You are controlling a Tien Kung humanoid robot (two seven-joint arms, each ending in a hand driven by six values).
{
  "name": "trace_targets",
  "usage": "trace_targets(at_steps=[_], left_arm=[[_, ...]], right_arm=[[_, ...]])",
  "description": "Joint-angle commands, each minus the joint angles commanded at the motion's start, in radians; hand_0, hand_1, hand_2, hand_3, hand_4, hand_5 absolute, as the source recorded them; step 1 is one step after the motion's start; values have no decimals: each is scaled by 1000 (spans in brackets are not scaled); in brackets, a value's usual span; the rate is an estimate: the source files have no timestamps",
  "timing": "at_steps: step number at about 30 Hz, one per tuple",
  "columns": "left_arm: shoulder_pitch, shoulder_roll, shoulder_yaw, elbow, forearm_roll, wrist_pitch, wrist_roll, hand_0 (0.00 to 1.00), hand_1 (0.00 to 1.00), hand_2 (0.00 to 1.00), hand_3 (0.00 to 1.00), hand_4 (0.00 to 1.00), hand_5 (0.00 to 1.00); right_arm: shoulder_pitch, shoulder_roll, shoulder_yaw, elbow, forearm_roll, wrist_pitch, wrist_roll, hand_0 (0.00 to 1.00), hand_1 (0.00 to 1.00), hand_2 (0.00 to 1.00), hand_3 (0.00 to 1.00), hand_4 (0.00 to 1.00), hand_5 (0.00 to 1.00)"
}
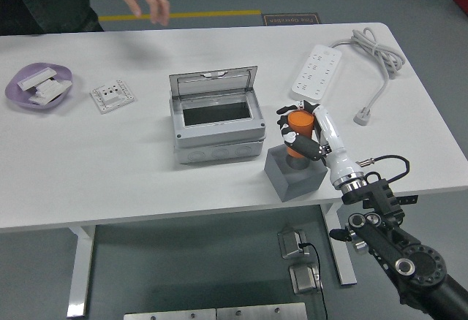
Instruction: Pick up the cylinder from the cube,place it in the box,flap close box
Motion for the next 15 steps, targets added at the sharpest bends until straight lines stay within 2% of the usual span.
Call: trace_targets(at_steps=[4, 8, 15], left_arm=[[-1, 2, -7, 0, 9, 0, 4, 653, 656, 629, 624, 748, 324], [-2, 6, -10, 0, 15, 0, 5, 653, 656, 629, 624, 748, 324], [-4, 13, -10, 0, 22, -1, 9, 652, 654, 629, 624, 747, 324]], right_arm=[[78, -2, -65, 3, -77, -4, -52, 335, 311, 399, 514, 2, 2], [156, 14, -125, -5, -164, 14, -117, 335, 311, 399, 514, 2, 2], [306, 67, -203, -83, -333, 60, -199, 314, 314, 398, 511, 2, 2]])
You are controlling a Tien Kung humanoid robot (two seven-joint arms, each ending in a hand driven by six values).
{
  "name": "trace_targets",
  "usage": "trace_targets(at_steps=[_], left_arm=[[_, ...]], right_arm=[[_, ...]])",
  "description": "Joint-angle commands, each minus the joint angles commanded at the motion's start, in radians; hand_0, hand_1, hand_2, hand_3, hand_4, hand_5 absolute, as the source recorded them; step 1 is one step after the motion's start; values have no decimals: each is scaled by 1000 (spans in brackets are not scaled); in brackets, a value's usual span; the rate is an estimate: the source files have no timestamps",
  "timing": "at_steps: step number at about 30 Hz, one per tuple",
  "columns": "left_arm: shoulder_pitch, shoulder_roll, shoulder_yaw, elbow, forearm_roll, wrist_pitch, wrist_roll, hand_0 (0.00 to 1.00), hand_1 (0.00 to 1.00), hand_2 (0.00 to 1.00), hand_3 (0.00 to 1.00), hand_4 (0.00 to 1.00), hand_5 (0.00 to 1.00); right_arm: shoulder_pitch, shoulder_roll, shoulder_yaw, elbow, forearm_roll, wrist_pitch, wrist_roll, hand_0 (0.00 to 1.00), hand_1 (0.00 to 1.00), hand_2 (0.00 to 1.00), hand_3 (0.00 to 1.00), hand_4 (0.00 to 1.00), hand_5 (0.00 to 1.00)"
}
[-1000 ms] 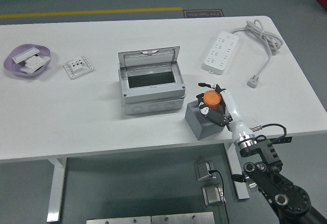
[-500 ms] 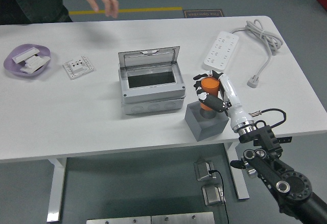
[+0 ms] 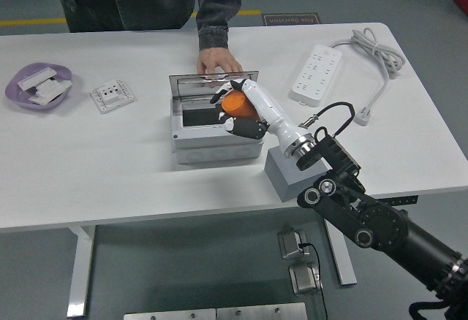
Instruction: Pick up the cylinder from the cube,place it in the box,flap close box
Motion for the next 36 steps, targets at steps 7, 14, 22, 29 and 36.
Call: trace_targets(at_steps=[7, 14, 22, 29, 36], left_arm=[[-4, 6, 2, 0, 5, -1, 3, 647, 653, 628, 624, 746, 325], [-12, 18, 0, 0, 17, -3, 6, 648, 652, 626, 622, 746, 327], [-21, 26, 12, 0, 5, -3, 6, 646, 653, 626, 622, 746, 327], [-20, 26, 7, 0, 10, -3, 11, 646, 653, 625, 622, 745, 327], [-25, 31, 17, 0, -1, -3, 8, 645, 653, 625, 621, 745, 325]], right_arm=[[137, 37, -50, -128, -104, 28, -23, 157, 266, 397, 511, 2, 2], [236, 85, -137, -265, -99, 29, -17, 159, 272, 398, 510, 2, 2], [277, 85, -186, -378, -89, 31, -8, 165, 275, 400, 514, 2, 2], [294, 85, -200, -433, -46, 44, 6, 189, 294, 435, 544, 2, 2], [307, 85, -229, -434, -78, 115, -61, 255, 322, 455, 562, 2, 2]])
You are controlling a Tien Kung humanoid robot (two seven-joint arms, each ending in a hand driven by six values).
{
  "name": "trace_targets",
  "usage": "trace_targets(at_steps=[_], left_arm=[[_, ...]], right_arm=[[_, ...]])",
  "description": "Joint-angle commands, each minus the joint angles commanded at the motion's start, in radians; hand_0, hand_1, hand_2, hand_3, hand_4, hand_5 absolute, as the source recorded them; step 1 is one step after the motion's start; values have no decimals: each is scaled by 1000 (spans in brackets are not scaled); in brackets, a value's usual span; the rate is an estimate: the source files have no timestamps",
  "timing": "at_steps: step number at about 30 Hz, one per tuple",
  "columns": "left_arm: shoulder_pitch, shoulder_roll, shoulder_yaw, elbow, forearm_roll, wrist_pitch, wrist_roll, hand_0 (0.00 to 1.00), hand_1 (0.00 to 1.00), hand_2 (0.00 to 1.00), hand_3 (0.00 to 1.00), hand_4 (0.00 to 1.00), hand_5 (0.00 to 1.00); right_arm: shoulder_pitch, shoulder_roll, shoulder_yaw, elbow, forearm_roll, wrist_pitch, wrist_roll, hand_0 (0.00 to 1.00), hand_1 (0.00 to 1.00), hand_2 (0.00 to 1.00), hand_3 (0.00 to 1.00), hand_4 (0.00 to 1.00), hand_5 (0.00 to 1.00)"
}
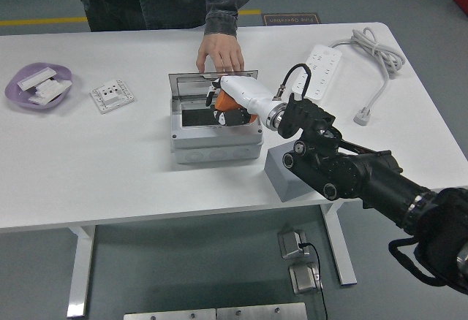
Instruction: Pick up the cylinder from the cube,place it in the box,flap close box
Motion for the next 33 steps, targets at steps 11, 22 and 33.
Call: trace_targets(at_steps=[11, 22, 33], left_arm=[[-3, -2, 5, 0, -4, -1, -4, 645, 653, 624, 620, 744, 327], [-7, -4, 7, 0, -3, -1, -6, 644, 653, 619, 620, 742, 327], [4, -15, 0, 0, -7, 1, -7, 644, 653, 617, 620, 741, 326]], right_arm=[[-3, 0, -8, 7, -5, -4, -14, 827, 767, 816, 988, 528, 162], [-11, 0, -10, 13, 18, -33, 5, 878, 790, 836, 998, 622, 180], [-51, -16, -23, 187, 82, -20, -25, 864, 762, 795, 982, 663, 210]])
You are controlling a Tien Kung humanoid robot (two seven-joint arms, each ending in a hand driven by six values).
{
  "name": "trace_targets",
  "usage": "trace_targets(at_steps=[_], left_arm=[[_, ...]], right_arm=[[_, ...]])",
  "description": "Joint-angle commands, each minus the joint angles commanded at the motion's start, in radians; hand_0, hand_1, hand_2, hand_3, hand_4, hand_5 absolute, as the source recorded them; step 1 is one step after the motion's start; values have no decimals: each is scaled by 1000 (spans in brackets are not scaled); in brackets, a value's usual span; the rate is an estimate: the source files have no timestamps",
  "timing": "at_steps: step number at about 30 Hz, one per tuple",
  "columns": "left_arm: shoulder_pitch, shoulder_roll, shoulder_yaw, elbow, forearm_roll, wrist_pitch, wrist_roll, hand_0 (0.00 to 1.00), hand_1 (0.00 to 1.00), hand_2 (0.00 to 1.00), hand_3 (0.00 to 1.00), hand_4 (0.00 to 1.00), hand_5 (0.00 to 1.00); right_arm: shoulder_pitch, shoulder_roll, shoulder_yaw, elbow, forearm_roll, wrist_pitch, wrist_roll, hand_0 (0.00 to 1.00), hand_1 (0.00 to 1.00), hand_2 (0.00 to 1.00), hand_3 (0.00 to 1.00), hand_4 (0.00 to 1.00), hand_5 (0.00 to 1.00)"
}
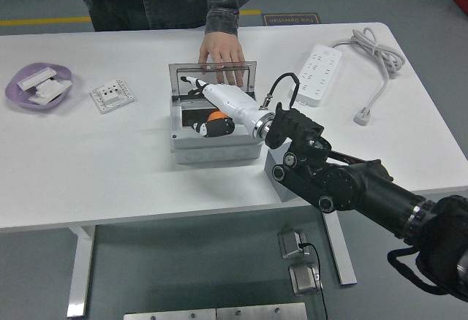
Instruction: Pick up the cylinder from the cube,place it in the box,flap close box
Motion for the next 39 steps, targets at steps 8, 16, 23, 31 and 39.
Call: trace_targets(at_steps=[8, 16, 23, 31, 39], left_arm=[[1, -3, -4, 0, 2, 0, 2, 644, 653, 617, 619, 741, 326], [-10, 1, 1, 0, 3, -1, 4, 644, 653, 614, 618, 739, 323], [-25, 12, 32, 0, -20, -4, -7, 644, 653, 612, 618, 738, 322], [-27, 10, 117, 0, -101, -10, -40, 643, 653, 611, 617, 737, 321], [-22, 6, 127, 0, -118, -33, -54, 643, 653, 612, 617, 736, 321]], right_arm=[[33, -72, 32, 199, 33, 60, -47, 851, 732, 777, 951, 666, 214], [138, -66, 71, 79, 75, 71, 3, 775, 652, 717, 868, 667, 227], [196, -39, 62, -123, 132, 68, 62, 783, 662, 718, 859, 665, 227], [194, -29, 65, -299, 156, 60, 92, 785, 663, 707, 846, 663, 226], [159, -40, 23, -257, 144, 39, 93, 785, 662, 699, 831, 669, 229]])
